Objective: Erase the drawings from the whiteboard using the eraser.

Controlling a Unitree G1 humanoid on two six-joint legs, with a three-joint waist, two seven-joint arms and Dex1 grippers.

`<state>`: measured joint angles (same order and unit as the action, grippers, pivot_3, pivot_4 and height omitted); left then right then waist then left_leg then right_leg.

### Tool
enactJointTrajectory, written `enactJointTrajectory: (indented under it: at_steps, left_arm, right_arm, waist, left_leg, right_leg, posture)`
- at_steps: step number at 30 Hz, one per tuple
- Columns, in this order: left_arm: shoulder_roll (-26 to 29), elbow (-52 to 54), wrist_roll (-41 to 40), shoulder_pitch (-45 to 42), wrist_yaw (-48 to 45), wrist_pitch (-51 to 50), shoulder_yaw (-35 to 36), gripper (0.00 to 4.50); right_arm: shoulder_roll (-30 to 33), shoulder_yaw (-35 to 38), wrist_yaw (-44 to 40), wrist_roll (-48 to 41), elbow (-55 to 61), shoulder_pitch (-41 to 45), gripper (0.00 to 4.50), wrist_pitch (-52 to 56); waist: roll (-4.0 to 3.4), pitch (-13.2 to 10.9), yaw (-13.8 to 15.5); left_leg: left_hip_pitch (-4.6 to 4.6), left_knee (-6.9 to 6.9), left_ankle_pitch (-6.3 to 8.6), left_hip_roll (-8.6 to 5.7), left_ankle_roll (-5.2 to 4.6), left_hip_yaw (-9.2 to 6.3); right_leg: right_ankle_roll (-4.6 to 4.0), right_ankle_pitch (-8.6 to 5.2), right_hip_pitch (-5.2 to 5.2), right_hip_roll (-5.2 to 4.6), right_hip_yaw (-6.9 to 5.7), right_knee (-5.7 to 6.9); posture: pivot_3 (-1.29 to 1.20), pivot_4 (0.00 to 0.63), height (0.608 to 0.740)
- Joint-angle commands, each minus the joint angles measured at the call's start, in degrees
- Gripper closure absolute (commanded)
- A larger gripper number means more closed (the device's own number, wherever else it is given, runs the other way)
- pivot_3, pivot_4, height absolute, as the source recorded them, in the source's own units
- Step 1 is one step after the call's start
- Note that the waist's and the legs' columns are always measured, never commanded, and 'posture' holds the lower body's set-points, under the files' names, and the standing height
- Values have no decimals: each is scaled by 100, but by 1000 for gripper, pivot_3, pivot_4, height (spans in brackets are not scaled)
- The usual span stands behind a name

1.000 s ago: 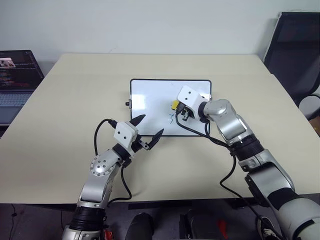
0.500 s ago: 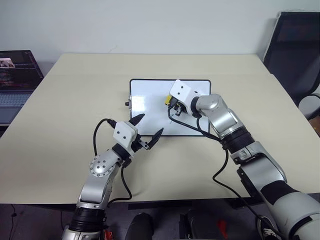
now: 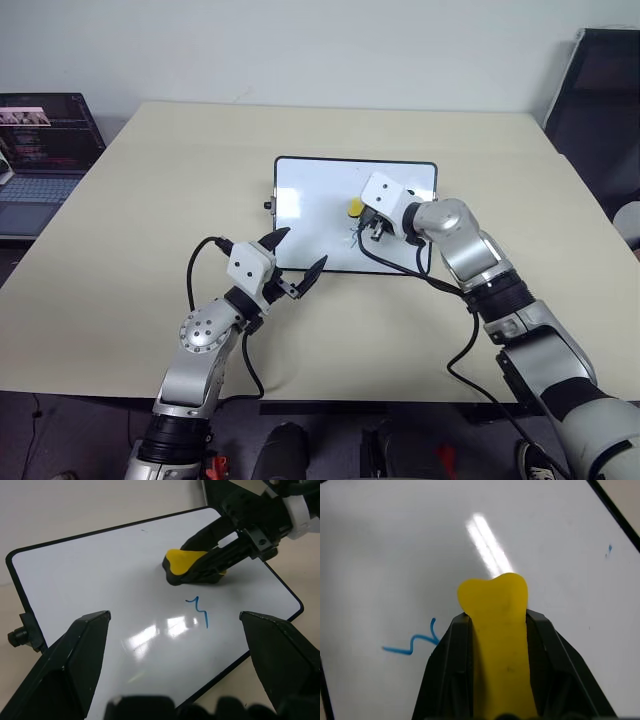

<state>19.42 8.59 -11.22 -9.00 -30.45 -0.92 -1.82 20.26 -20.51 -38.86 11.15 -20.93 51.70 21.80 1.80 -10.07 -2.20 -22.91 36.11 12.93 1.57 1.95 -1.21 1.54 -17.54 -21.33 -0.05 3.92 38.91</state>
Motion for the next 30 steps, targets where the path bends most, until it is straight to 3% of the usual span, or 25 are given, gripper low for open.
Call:
enactJointTrajectory:
  at_steps: [1,12,30]
  left_arm:
    - [5,170,-26,-32,10,87,76,0]
    - [-19,12,-24,-85,-55,181,48,0]
    - [27,76,-22,-20,-35,215,90,0]
  right_arm:
    - [297,94,4,170,-124,-219,3407,330]
    - [591,193,27,131,62,-379,3407,464]
    - [-364,23,282,133,-483,183,3407,319]
  waist:
    - [0,0,15]
    - [2,1,57]
    - [2,1,-152]
  left_leg:
    - [1,0,0,0,0,-1]
    - [0,3,0,-1,-1,-1]
    - [14,2,-3,9,-5,15]
  right_leg:
    - [0,0,0,0,0,0]
    - [1,-1,3,0,-1,-3]
    - [9,-3,1,6,3,3]
  posture:
    - [0,150,740]
    - [0,150,740]
    - [0,150,740]
